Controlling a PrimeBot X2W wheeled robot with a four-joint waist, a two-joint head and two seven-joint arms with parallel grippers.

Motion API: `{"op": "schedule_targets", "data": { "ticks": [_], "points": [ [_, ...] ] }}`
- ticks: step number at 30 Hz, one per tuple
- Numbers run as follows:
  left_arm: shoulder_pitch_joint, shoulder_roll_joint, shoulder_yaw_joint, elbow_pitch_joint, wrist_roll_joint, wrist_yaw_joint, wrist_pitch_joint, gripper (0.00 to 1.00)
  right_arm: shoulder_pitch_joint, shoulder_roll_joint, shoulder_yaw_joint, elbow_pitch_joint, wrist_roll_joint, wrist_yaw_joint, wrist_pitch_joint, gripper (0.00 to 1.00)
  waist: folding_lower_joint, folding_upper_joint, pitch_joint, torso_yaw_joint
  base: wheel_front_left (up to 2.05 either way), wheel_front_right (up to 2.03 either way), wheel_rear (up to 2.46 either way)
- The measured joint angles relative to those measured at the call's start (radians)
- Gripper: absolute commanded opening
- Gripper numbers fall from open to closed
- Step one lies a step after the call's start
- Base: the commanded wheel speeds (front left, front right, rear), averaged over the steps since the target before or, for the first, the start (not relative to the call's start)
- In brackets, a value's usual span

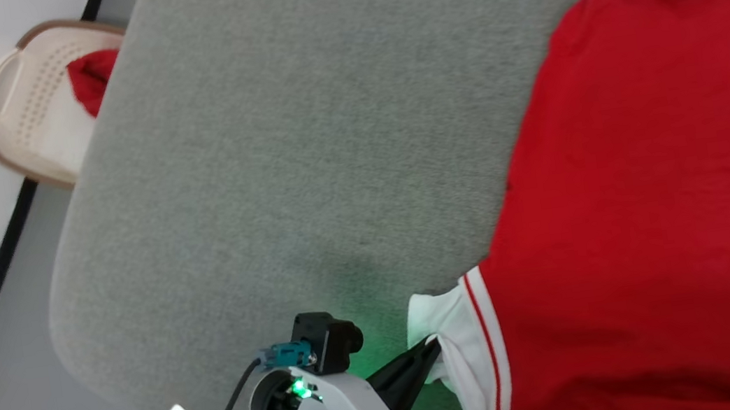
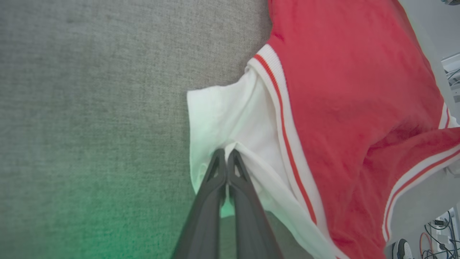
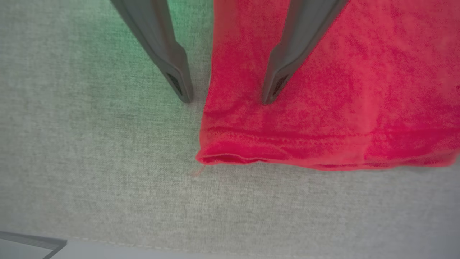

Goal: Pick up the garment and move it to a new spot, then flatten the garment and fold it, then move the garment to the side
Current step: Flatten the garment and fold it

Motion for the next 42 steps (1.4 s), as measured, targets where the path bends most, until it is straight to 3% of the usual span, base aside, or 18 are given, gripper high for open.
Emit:
{"op": "schedule_targets", "data": {
  "ticks": [3, 4, 5, 17, 26, 34, 42],
  "points": [
    [-0.005, -0.007, -0.002, 0.007, -0.001, -0.008, -0.002, 0.0, -0.016, -0.009, -0.036, 0.009, -0.043, 0.0, 0.046, 1.0, 0.0, 0.0, 0.018, 0.025, 0.0, 0.0, 0.0],
    [-0.006, -0.007, -0.002, 0.009, -0.003, -0.01, -0.002, 0.0, -0.017, -0.009, -0.044, 0.008, -0.06, 0.0, 0.063, 0.11, 0.0, 0.0, 0.022, 0.031, 0.0, 0.0, 0.0],
    [-0.006, -0.006, -0.002, 0.012, -0.005, -0.01, -0.002, 0.0, -0.022, -0.009, -0.055, 0.008, -0.076, 0.0, 0.084, 0.0, 0.0, 0.0, 0.027, 0.036, 0.0, 0.0, 0.0],
    [-0.005, 0.014, 0.018, 0.04, -0.018, -0.01, -0.013, 0.0, 0.007, 0.063, -0.093, -0.107, -0.112, -0.001, 0.166, 0.0, 0.0, 0.0, 0.02, 0.006, 0.0, 0.0, 0.0],
    [0.023, 0.065, 0.04, 0.059, -0.038, 0.009, -0.016, 0.0, 0.184, 0.101, 0.022, -0.279, 0.102, 0.0, 0.215, 0.0, -0.0001, 0.0, -0.048, -0.068, 0.0, 0.0, 0.0],
    [0.087, 0.13, 0.057, 0.036, -0.064, 0.047, -0.016, 0.0, 0.439, 0.075, 0.124, -0.515, 0.267, 0.0, 0.247, 0.0, -0.0001, 0.0, -0.127, -0.149, 0.0, 0.0, 0.0],
    [0.142, 0.18, 0.069, -0.005, -0.083, 0.084, -0.021, 0.0, 0.681, 0.075, 0.086, -0.662, 0.335, 0.0, 0.215, 0.0, -0.0001, 0.0, -0.202, -0.23, 0.0, 0.0, 0.0]
  ]
}}
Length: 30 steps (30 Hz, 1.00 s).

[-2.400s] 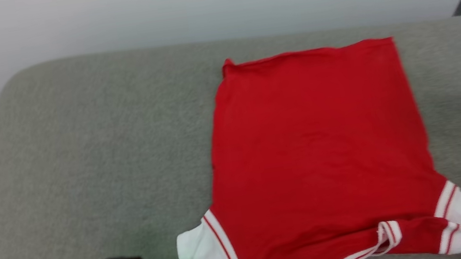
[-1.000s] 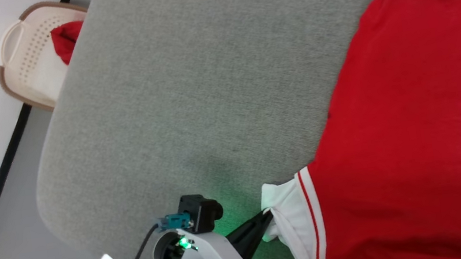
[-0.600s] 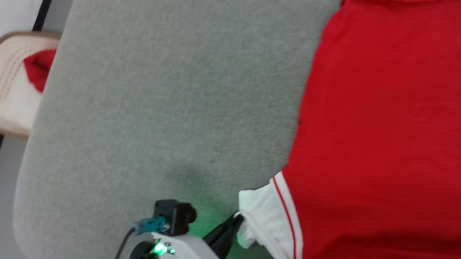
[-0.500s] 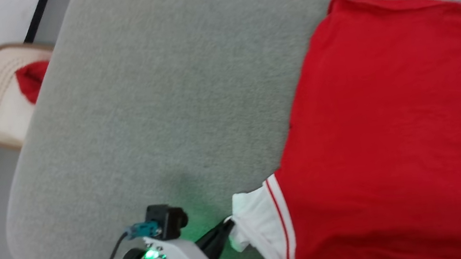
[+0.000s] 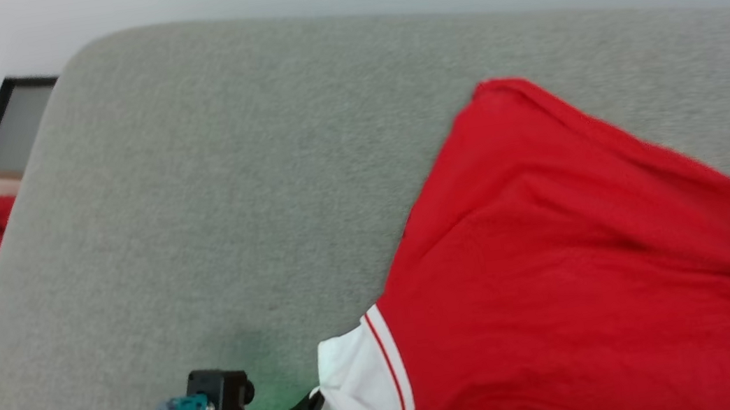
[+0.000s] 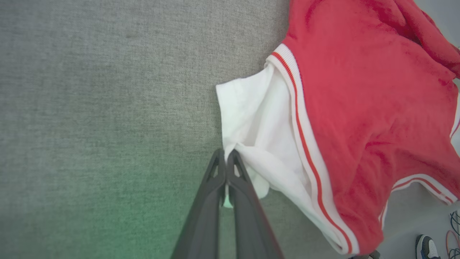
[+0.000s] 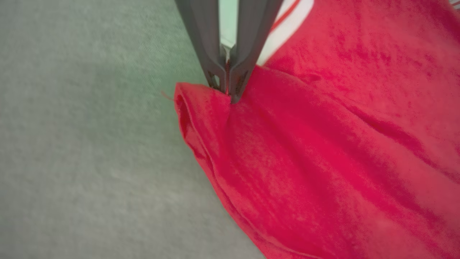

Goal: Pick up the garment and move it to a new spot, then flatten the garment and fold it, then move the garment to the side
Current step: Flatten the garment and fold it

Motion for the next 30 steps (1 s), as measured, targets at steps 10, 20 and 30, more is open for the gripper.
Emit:
{"op": "schedule_targets", "data": {
  "ticks": [10, 20, 30],
  "points": [
    [0.046, 0.04, 0.01, -0.053, -0.014, 0.035, -0.004, 0.0, 0.283, 0.085, -0.114, -0.07, 0.018, 0.0, -0.024, 0.0, 0.0, 0.0, -0.065, -0.087, 0.0, 0.0, 0.0],
    [0.055, 0.057, 0.012, -0.079, -0.016, 0.048, -0.004, 0.0, 0.393, 0.162, -0.162, -0.064, -0.014, 0.0, -0.075, 0.0, 0.0, 0.0, -0.084, -0.123, 0.0, 0.0, 0.0],
    [0.058, 0.059, 0.011, -0.088, -0.014, 0.057, -0.007, 0.0, 0.389, 0.168, -0.142, -0.065, -0.03, 0.001, -0.146, 1.0, 0.0, 0.0, -0.079, -0.129, 0.0, 0.0, 0.0]
  ]
}}
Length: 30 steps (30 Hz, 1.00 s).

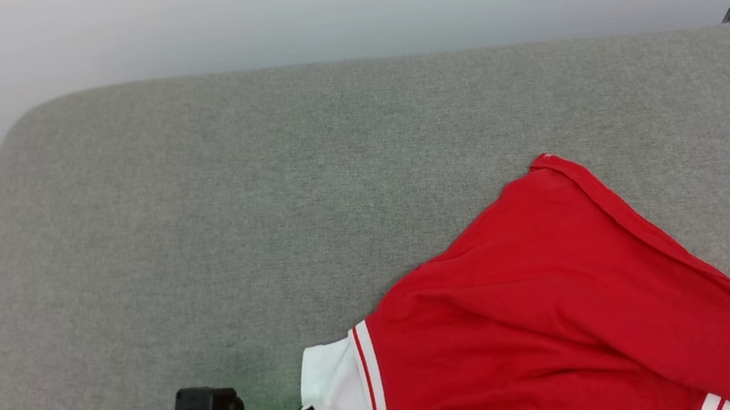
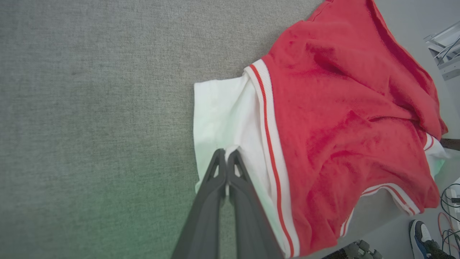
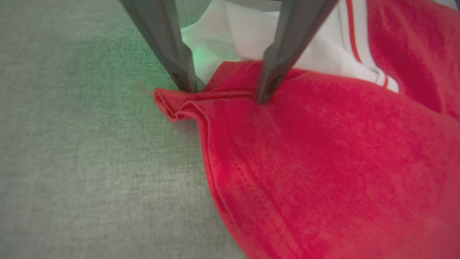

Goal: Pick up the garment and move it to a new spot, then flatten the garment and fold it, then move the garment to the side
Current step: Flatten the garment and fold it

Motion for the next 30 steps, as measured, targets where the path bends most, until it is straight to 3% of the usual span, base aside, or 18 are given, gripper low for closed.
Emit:
{"op": "schedule_targets", "data": {
  "ticks": [10, 17, 23, 30],
  "points": [
    [-0.002, -0.01, -0.007, -0.002, 0.005, 0.003, -0.001, 0.0, -0.02, -0.04, 0.028, -0.231, 0.019, 0.0, 0.019, 1.0, 0.0, 0.0, 0.004, 0.016, 0.0, 0.0, 0.0],
    [-0.023, -0.035, -0.018, 0.005, 0.018, -0.012, 0.004, 0.0, -0.21, -0.112, 0.129, -0.323, 0.013, -0.001, -0.025, 1.0, 0.0, 0.0, 0.019, 0.049, 0.0, 0.0, 0.0],
    [-0.064, -0.072, -0.035, 0.028, 0.034, -0.039, 0.014, 0.0, -0.447, -0.193, 0.302, -0.18, 0.005, -0.001, -0.13, 1.0, 0.0, 0.0, 0.042, 0.093, 0.0, 0.0, 0.0],
    [-0.118, -0.128, -0.057, 0.069, 0.05, -0.083, 0.026, 0.0, -0.667, -0.269, 0.506, 0.072, 0.033, -0.001, -0.148, 1.0, 0.0, 0.0, 0.079, 0.157, 0.0, 0.0, 0.0]
  ]
}}
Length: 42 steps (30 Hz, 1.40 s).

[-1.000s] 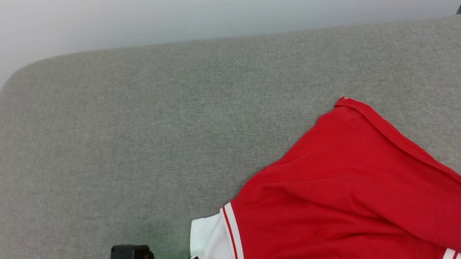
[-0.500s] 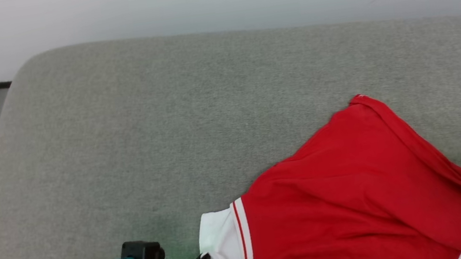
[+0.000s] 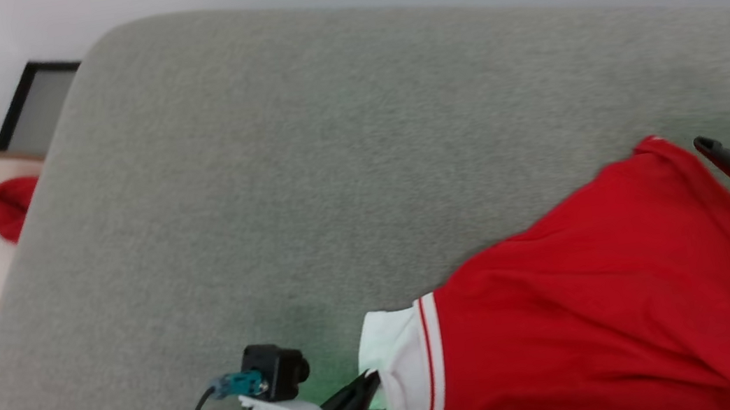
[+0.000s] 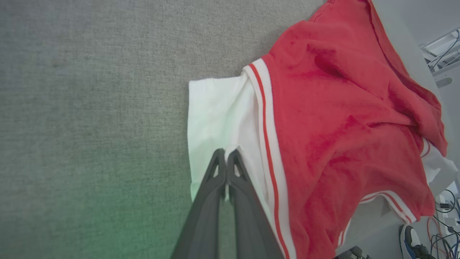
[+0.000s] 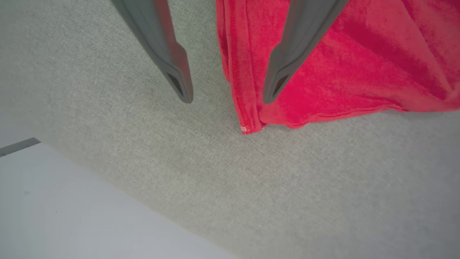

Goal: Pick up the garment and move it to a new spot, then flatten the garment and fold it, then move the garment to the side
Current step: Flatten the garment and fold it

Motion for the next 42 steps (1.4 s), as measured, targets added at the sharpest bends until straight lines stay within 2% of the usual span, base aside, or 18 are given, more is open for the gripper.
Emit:
{"op": "schedule_targets", "data": {
  "ticks": [8, 14, 20, 21, 22, 26, 33, 37, 42],
  "points": [
    [-0.045, -0.054, -0.018, 0.051, 0.014, -0.038, 0.004, 0.0, -0.146, -0.04, 0.157, 0.23, 0.084, 0.0, 0.083, 1.0, 0.0, 0.0, 0.053, 0.071, 0.0, 0.0, 0.0],
    [-0.06, -0.079, -0.021, 0.077, 0.016, -0.053, 0.0, 0.0, -0.212, -0.066, 0.25, 0.305, 0.145, 0.0, 0.148, 1.0, 0.0, 0.0, 0.089, 0.109, 0.0, 0.0, 0.0],
    [-0.07, -0.089, -0.022, 0.095, 0.016, -0.062, -0.004, 0.0, -0.269, -0.075, 0.276, 0.379, 0.182, 0.002, 0.222, 0.99, 0.0, 0.0, 0.113, 0.131, 0.0, 0.0, 0.0],
    [-0.071, -0.091, -0.022, 0.097, 0.016, -0.066, -0.004, 0.0, -0.278, -0.07, 0.273, 0.393, 0.187, 0.002, 0.239, 0.45, 0.0001, 0.0, 0.116, 0.133, 0.0, 0.0, 0.0],
    [-0.072, -0.092, -0.022, 0.1, 0.016, -0.066, -0.004, 0.0, -0.286, -0.064, 0.272, 0.405, 0.189, 0.002, 0.253, 0.0, 0.0, 0.0, 0.118, 0.135, 0.0, 0.0, 0.0],
    [-0.072, -0.093, -0.02, 0.105, 0.015, -0.066, -0.005, 0.0, -0.307, -0.07, 0.275, 0.425, 0.196, 0.001, 0.274, 0.0, 0.0, 0.0, 0.121, 0.131, 0.0, 0.0, 0.0],
    [-0.082, -0.063, -0.01, 0.089, 0.009, -0.063, 0.01, 0.0, -0.32, -0.035, 0.271, 0.448, 0.193, 0.001, 0.26, 0.0, 0.0, 0.0, 0.106, 0.104, 0.0, 0.0, 0.0],
    [-0.146, -0.015, 0.003, 0.052, 0.003, -0.062, 0.081, 0.0, -0.334, -0.01, 0.264, 0.454, 0.184, 0.001, 0.23, 0.0, 0.0, 0.0, 0.087, 0.08, 0.0, 0.0, 0.0],
    [-0.302, 0.067, 0.046, -0.014, 0.008, -0.061, 0.198, 0.0, -0.381, 0.008, 0.262, 0.434, 0.18, 0.001, 0.181, 0.0, 0.0, 0.0, 0.049, 0.049, 0.0, 0.0, 0.0]
  ]
}}
